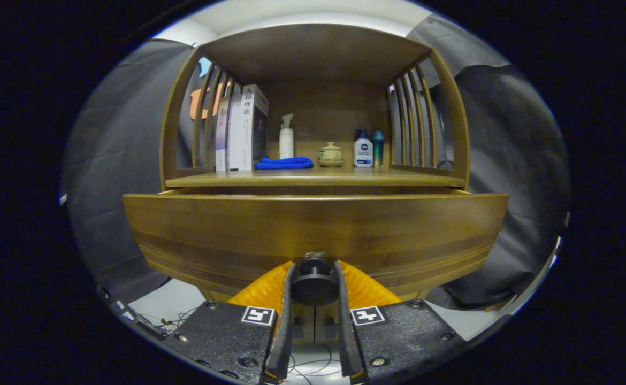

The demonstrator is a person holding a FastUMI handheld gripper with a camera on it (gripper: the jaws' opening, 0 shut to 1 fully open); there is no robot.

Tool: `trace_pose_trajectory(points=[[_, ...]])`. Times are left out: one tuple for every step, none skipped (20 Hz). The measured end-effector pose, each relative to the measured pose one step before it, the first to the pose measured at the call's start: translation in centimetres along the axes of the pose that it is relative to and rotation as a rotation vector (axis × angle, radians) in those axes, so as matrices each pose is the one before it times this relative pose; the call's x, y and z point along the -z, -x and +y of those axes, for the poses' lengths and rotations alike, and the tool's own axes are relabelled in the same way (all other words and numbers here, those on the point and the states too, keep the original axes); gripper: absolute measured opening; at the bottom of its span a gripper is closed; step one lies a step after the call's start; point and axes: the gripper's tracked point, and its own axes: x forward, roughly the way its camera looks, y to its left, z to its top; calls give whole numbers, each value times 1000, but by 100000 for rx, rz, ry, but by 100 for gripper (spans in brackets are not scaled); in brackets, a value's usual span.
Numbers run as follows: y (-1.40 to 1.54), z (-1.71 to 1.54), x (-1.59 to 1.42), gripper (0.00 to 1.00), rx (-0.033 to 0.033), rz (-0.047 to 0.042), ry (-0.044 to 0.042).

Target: Pull open the drawer, take out the items inside it, and place them on the countertop above the cabinet.

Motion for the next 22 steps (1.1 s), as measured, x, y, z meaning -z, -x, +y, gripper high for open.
trace_pose_trajectory(points=[[457, -9, 166, 39, 63, -94, 289], [447, -35, 126, 39, 193, -46, 105], [500, -26, 133, 39, 93, -108, -282], [419, -5, 93, 39, 5, -35, 506], [297, -10, 149, 39, 117, -258, -48], [459, -24, 167, 39, 104, -144, 136], [405, 3, 211, 39, -61, -146, 400], [446, -26, 116, 39, -357, -90, 138], [268, 71, 308, 39, -561, 441, 124], [412, 131, 375, 39, -591, 943, -974], [432, 213, 197, 39, -665, -75, -320], [135, 143, -42, 39, -8, 146, 662], [385, -160, 154, 39, 601, -601, 169], [440, -126, 51, 39, 127, 35, -515], [465, -74, 245, 39, -322, 933, -751], [486, -92, 116, 39, 74, 577, -591], [547, -170, 211, 39, -43, 154, 225], [382, 18, 56, 39, -254, 214, -248], [82, 106, 119, 39, -312, 216, -254], [151, 6, 42, 39, -249, 286, 23], [106, -60, 72, 39, 66, 146, -233], [-78, -98, -3, 39, -31, -88, 526]])
